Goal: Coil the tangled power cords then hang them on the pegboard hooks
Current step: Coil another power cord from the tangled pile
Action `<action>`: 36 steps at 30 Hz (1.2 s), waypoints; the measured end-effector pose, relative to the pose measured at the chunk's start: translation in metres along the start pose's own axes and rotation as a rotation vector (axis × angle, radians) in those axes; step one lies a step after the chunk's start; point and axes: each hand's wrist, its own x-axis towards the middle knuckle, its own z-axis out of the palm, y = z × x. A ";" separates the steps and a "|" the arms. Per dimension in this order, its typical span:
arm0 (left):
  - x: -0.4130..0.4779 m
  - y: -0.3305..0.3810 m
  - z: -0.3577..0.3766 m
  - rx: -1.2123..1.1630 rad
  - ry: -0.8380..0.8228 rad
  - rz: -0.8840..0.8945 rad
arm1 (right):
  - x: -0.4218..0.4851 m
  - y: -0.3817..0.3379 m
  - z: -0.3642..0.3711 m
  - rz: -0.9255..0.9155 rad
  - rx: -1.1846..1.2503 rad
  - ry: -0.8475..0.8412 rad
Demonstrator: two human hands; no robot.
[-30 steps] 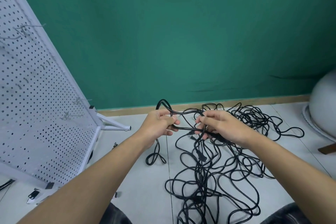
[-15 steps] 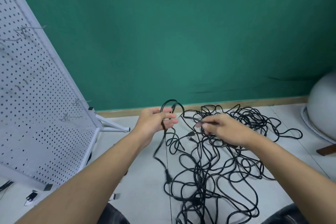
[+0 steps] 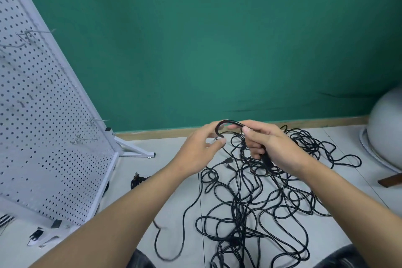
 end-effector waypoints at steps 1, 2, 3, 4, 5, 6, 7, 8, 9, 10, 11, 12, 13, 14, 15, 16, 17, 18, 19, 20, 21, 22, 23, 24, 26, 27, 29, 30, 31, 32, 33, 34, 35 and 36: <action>0.001 0.003 0.000 -0.040 0.014 0.009 | 0.001 0.000 0.000 0.007 0.035 0.021; 0.002 0.006 0.000 -0.101 0.035 -0.022 | 0.002 0.000 -0.001 0.012 0.066 0.057; 0.002 0.008 0.000 -0.160 0.053 -0.066 | 0.003 0.001 -0.003 0.014 0.085 0.102; 0.002 0.010 -0.001 -0.203 0.080 -0.088 | 0.004 0.003 -0.004 0.011 0.087 0.150; 0.002 0.011 -0.004 -0.191 0.118 -0.085 | 0.004 0.004 -0.006 0.007 0.070 0.195; 0.003 0.011 -0.006 -0.139 0.149 -0.067 | 0.005 0.005 -0.007 0.001 0.048 0.232; 0.003 0.010 -0.010 -0.081 0.152 -0.054 | 0.005 0.005 -0.008 -0.005 0.039 0.258; 0.004 0.009 -0.012 -0.045 0.126 -0.056 | 0.005 0.005 -0.010 -0.011 0.046 0.274; 0.004 0.007 -0.014 -0.041 0.073 -0.075 | 0.005 0.005 -0.011 -0.016 0.070 0.280; 0.002 0.004 -0.014 -0.043 0.005 -0.110 | 0.005 0.004 -0.012 -0.018 0.095 0.274; 0.001 0.000 -0.013 -0.046 -0.052 -0.148 | 0.005 0.004 -0.012 -0.015 0.113 0.259; -0.001 -0.002 -0.013 -0.059 -0.077 -0.176 | 0.005 0.004 -0.011 -0.011 0.122 0.238; -0.001 -0.002 -0.014 -0.103 -0.059 -0.196 | 0.005 0.005 -0.010 -0.008 0.117 0.222; -0.001 -0.002 -0.015 -0.176 -0.012 -0.206 | 0.004 0.006 -0.010 -0.009 0.086 0.219; 0.000 0.001 -0.017 -0.248 0.053 -0.204 | 0.004 0.007 -0.011 -0.016 0.024 0.226; 0.002 0.004 -0.019 -0.304 0.128 -0.200 | 0.004 0.008 -0.011 -0.028 -0.062 0.233; 0.003 0.008 -0.021 -0.354 0.194 -0.198 | 0.004 0.009 -0.011 -0.042 -0.157 0.239; 0.004 0.013 -0.021 -0.409 0.242 -0.202 | 0.004 0.009 -0.009 -0.052 -0.251 0.240; 0.005 0.018 -0.020 -0.482 0.267 -0.210 | 0.004 0.010 -0.006 -0.053 -0.349 0.234; 0.004 0.023 -0.018 -0.549 0.278 -0.215 | 0.003 0.010 -0.001 -0.041 -0.440 0.214; 0.004 0.028 -0.016 -0.598 0.288 -0.218 | 0.003 0.011 0.005 -0.017 -0.509 0.180; 0.003 0.033 -0.015 -0.628 0.303 -0.219 | 0.003 0.012 0.012 0.004 -0.543 0.138; 0.004 0.035 -0.014 -0.652 0.327 -0.221 | 0.004 0.013 0.018 0.012 -0.542 0.103; 0.005 0.036 -0.015 -0.683 0.352 -0.223 | 0.004 0.014 0.023 0.010 -0.534 0.078; 0.005 0.037 -0.018 -0.752 0.377 -0.225 | 0.007 0.017 0.029 -0.015 -0.547 0.066; 0.005 0.036 -0.019 -0.776 0.378 -0.231 | 0.008 0.018 0.031 -0.019 -0.560 0.067; 0.005 0.034 -0.019 -0.795 0.375 -0.253 | 0.008 0.019 0.034 -0.039 -0.541 0.053; 0.005 0.033 -0.018 -0.797 0.370 -0.261 | 0.007 0.019 0.037 -0.063 -0.510 0.035; 0.005 0.031 -0.018 -0.799 0.355 -0.265 | 0.006 0.019 0.040 -0.093 -0.476 0.022; 0.005 0.030 -0.018 -0.806 0.330 -0.265 | 0.006 0.021 0.044 -0.117 -0.455 0.021; 0.004 0.029 -0.019 -0.811 0.297 -0.261 | 0.006 0.022 0.047 -0.132 -0.459 0.027; 0.003 0.029 -0.019 -0.802 0.260 -0.250 | 0.008 0.023 0.048 -0.132 -0.486 0.033; 0.002 0.030 -0.020 -0.769 0.224 -0.232 | 0.009 0.023 0.048 -0.115 -0.532 0.036; 0.000 0.031 -0.019 -0.713 0.188 -0.207 | 0.011 0.022 0.048 -0.080 -0.578 0.037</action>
